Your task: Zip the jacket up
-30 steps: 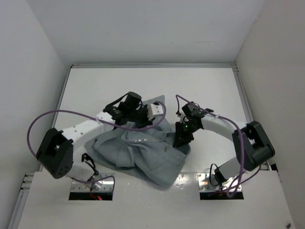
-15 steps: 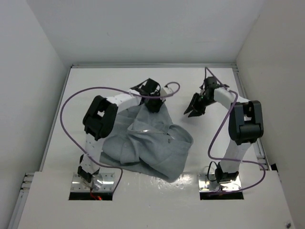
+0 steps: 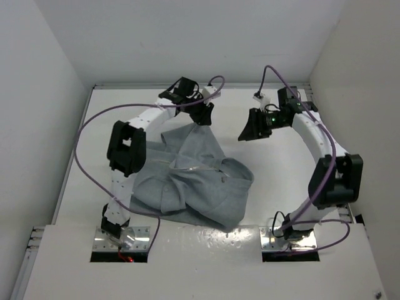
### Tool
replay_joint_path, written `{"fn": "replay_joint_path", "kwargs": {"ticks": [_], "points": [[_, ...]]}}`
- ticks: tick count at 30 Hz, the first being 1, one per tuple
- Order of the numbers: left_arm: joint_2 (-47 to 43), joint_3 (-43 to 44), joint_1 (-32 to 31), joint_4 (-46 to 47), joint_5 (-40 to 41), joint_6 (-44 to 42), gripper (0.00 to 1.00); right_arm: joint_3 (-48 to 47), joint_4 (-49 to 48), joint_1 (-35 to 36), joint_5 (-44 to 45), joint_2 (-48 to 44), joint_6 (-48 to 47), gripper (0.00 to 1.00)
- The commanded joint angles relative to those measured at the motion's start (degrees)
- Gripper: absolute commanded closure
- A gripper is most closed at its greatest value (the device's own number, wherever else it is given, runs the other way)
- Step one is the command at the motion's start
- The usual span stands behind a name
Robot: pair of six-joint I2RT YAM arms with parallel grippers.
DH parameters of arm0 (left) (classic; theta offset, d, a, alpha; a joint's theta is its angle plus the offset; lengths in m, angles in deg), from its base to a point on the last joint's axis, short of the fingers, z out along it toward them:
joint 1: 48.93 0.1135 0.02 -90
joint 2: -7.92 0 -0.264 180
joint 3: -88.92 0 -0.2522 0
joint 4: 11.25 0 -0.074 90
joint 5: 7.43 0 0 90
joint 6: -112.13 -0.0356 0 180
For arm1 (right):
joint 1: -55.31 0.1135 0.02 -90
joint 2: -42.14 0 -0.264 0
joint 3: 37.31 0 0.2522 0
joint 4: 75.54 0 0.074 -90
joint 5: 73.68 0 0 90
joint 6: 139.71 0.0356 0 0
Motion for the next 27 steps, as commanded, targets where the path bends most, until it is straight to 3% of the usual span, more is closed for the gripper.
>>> {"fn": "replay_joint_path", "kwargs": {"ticks": [1, 2, 4, 7, 10, 14, 20, 27], "points": [[-17.0, -4.6, -0.7, -11.5, -9.9, -20.1, 0.61, 7.3, 9.6, 0.6, -3.1, -6.2, -16.0, 0.48], [-18.7, -5.6, -0.7, -18.0, -10.8, -22.5, 0.57, 8.8, 9.8, 0.6, -3.7, -8.8, -19.9, 0.48], [-22.4, -9.2, -1.3, -22.4, -11.6, -26.1, 0.52, 12.8, 10.7, 1.8, -4.1, -13.4, -28.1, 0.45], [-22.9, -11.4, -3.6, -28.1, -12.7, -29.0, 0.48, 18.4, 7.8, 4.5, -2.5, -17.4, -33.0, 0.41], [-20.7, -10.5, -5.6, -28.1, -13.3, -26.8, 0.46, 20.4, 5.0, 7.2, 3.4, -17.9, -35.6, 0.41], [-13.4, -6.5, -6.1, -28.1, -15.8, -22.4, 0.46, 20.3, 5.4, 9.8, 5.7, -16.8, -39.1, 0.46], [-9.5, -5.0, -9.1, -28.1, -18.0, -22.3, 0.44, 21.4, 8.6, 12.9, 9.0, -13.8, -42.9, 0.48], [-9.0, -7.6, -10.2, -28.1, -22.4, -22.8, 0.38, 25.6, 6.8, 13.9, 11.6, -14.2, -43.6, 0.39]]}}
